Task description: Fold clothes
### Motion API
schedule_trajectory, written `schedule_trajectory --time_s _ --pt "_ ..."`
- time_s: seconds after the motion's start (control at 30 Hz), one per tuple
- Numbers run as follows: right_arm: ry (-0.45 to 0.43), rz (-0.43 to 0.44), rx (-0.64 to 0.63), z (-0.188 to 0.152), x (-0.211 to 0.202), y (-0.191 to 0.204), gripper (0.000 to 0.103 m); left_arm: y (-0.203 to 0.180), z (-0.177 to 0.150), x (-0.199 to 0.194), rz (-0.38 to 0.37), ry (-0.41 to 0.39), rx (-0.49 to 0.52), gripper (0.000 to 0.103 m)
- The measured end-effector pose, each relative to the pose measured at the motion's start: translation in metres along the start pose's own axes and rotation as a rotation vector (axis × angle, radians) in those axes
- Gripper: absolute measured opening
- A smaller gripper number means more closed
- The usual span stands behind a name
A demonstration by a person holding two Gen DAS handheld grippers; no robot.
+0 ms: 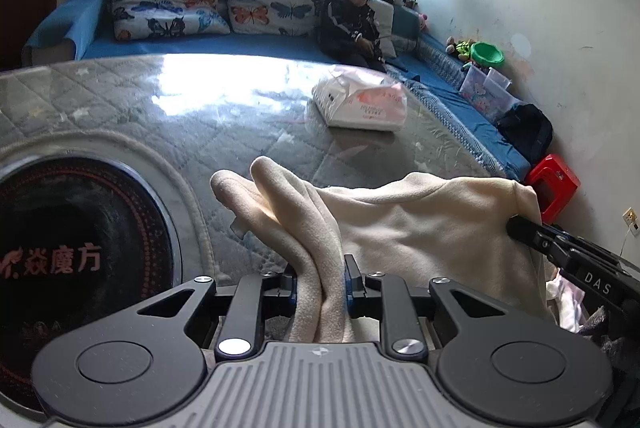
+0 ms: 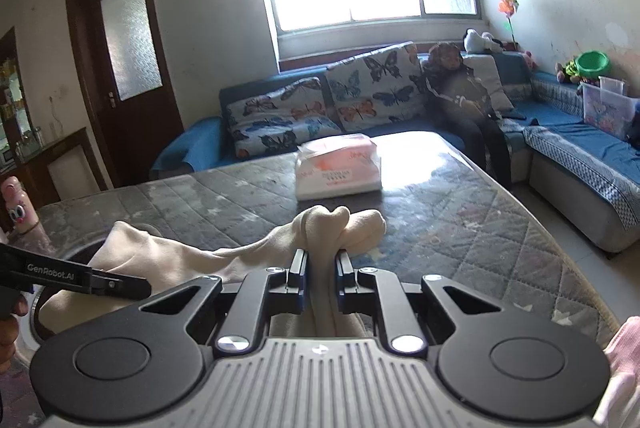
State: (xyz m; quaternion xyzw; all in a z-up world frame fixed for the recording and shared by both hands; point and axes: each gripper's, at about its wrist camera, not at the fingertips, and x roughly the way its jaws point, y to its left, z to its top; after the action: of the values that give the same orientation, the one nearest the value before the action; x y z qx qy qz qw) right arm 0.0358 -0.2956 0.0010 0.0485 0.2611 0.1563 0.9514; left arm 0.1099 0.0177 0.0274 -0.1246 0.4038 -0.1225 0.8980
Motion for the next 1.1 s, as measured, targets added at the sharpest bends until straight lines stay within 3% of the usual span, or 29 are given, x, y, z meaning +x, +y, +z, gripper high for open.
schedule_trajectory --time_s 0.1,0.37,0.5,0.6,0.7,0.8,1.1 --pt "0.029 -0.012 0.005 -0.006 0.012 -0.007 0.012 0.005 -0.003 0.009 0.006 0.023 -0.006 0.023" --pt "0.091 -0.046 0.019 -0.018 0.035 -0.019 0.013 0.020 -0.010 0.015 0.034 0.033 -0.009 0.037" --pt "0.120 -0.062 0.017 -0.025 0.045 -0.022 0.015 0.019 -0.012 0.014 0.062 0.015 0.024 0.054" --pt "0.129 -0.077 0.029 -0.030 0.049 -0.027 0.020 0.019 -0.015 0.012 0.078 0.004 0.052 0.059" --pt "0.126 -0.083 0.034 -0.031 0.049 -0.030 0.025 0.022 -0.015 0.012 0.103 -0.004 0.049 0.070" --pt "0.122 -0.093 0.027 -0.029 0.047 -0.030 0.030 0.028 -0.012 0.009 0.120 -0.012 0.031 0.071" --pt "0.083 -0.119 0.019 -0.016 0.038 -0.028 0.032 0.034 0.001 0.004 0.175 -0.036 0.002 0.071"
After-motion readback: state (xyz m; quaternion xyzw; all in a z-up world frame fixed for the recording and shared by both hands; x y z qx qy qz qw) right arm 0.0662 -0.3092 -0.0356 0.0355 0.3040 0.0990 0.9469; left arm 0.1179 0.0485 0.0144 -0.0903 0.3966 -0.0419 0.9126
